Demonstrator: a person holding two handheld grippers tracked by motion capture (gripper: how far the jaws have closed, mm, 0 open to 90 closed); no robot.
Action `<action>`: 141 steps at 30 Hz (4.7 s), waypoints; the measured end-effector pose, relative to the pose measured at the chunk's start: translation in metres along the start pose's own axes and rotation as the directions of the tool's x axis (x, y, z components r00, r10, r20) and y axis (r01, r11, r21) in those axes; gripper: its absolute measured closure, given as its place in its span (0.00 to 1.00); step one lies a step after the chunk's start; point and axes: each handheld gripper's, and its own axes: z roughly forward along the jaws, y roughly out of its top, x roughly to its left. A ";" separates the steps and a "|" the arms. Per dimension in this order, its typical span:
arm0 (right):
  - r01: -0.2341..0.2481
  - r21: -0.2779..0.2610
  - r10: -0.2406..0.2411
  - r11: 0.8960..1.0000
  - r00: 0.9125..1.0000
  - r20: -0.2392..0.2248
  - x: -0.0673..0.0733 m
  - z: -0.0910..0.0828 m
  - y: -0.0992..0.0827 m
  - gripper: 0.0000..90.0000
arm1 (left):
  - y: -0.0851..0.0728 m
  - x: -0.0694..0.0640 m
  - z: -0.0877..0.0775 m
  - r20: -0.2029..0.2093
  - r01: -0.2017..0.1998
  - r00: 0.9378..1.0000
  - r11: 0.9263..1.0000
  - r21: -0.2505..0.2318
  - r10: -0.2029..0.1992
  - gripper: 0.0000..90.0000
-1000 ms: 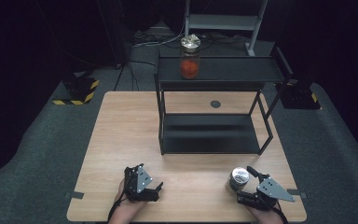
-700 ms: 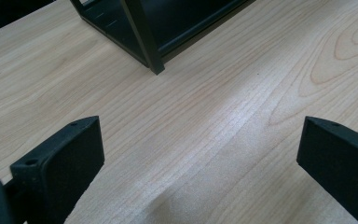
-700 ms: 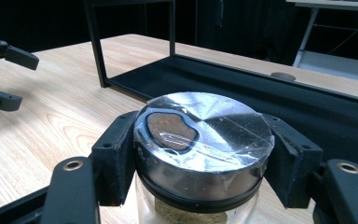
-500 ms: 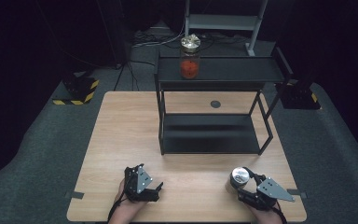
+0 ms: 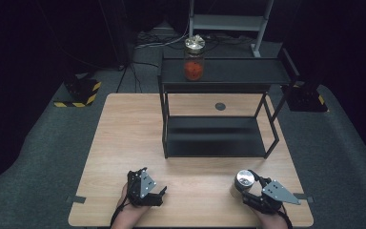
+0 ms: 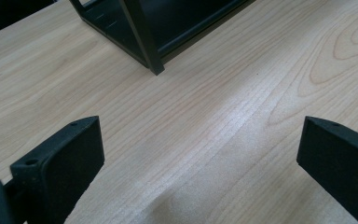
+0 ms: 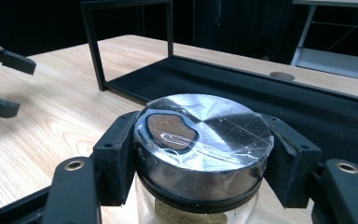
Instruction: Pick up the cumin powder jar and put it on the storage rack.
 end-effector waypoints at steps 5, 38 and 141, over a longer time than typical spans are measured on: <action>-0.016 -0.034 0.017 0.999 1.000 0.016 0.001 0.001 0.011 0.38 | 0.000 0.000 0.000 0.004 -0.002 1.000 1.000 -0.002 0.002 0.01; -0.007 -0.120 0.009 0.993 1.000 0.013 0.001 0.032 0.086 0.38 | -0.002 0.005 -0.001 0.030 -0.004 1.000 1.000 -0.012 0.005 0.01; 0.077 -0.291 -0.010 0.954 0.975 0.223 -0.032 0.136 0.291 0.38 | -0.012 0.013 -0.005 0.072 0.016 0.997 0.998 -0.062 -0.012 0.01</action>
